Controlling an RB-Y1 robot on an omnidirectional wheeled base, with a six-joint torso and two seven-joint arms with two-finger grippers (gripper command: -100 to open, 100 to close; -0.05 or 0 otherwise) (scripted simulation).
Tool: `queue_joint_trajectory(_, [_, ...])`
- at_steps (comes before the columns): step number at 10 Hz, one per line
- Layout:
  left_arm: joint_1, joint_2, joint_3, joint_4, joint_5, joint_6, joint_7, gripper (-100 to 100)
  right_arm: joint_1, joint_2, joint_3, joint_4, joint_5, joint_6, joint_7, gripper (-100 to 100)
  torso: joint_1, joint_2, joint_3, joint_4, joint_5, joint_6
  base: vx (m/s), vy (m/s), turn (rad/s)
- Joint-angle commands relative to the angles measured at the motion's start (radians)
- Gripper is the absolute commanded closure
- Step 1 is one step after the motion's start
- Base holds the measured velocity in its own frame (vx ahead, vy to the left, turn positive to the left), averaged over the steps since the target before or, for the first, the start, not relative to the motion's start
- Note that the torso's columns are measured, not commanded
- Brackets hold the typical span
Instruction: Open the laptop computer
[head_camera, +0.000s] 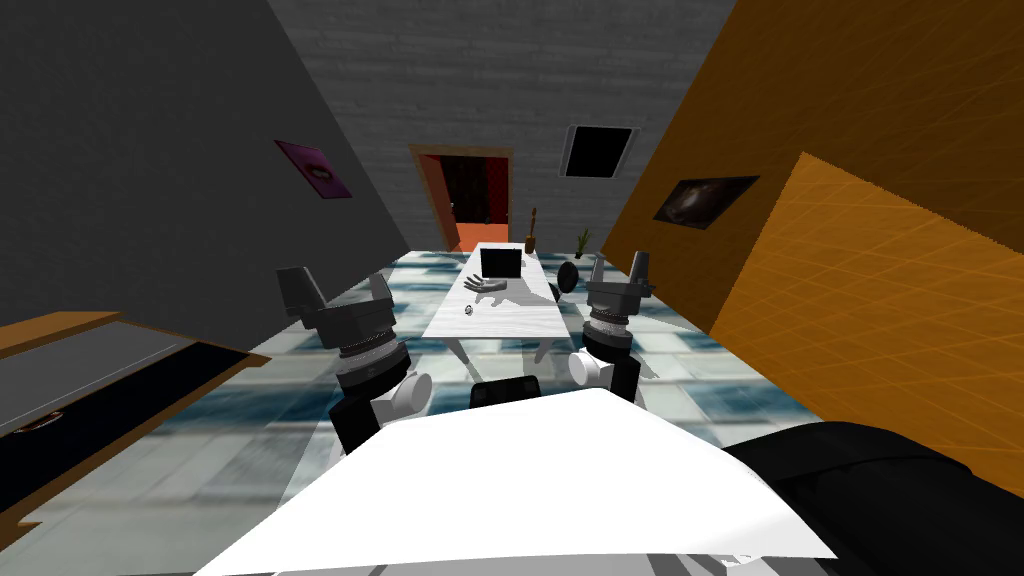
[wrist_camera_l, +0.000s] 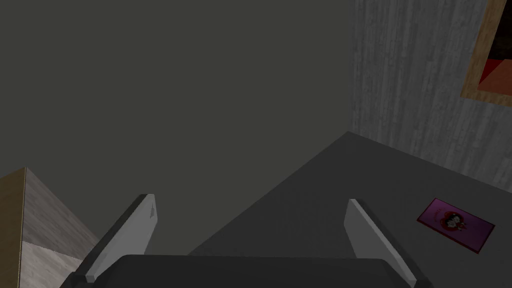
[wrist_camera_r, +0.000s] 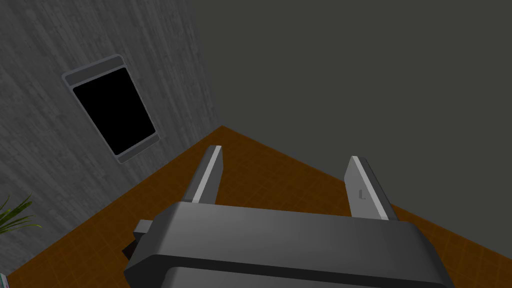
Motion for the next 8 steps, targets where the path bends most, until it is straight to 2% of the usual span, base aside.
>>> queue_joint_trajectory(1, [0.0, 0.0, 0.0, 0.0, 0.0, 0.0, 0.0, 0, 0.0, 0.0, 0.0, 0.0, 0.0, 0.0, 0.0, 0, 0.0, 0.041, -0.082, 0.041, 0.0, 0.0, 0.0, 0.0, 0.0])
queue_joint_trajectory(8, [0.0, 0.0, 0.0, 0.0, 0.0, 0.0, 0.0, 0, 0.0, 0.0, 0.0, 0.0, 0.0, 0.0, 0.0, 0, 0.0, 0.544, -1.087, 0.544, 0.0, 0.0, 0.0, 0.0, 0.0])
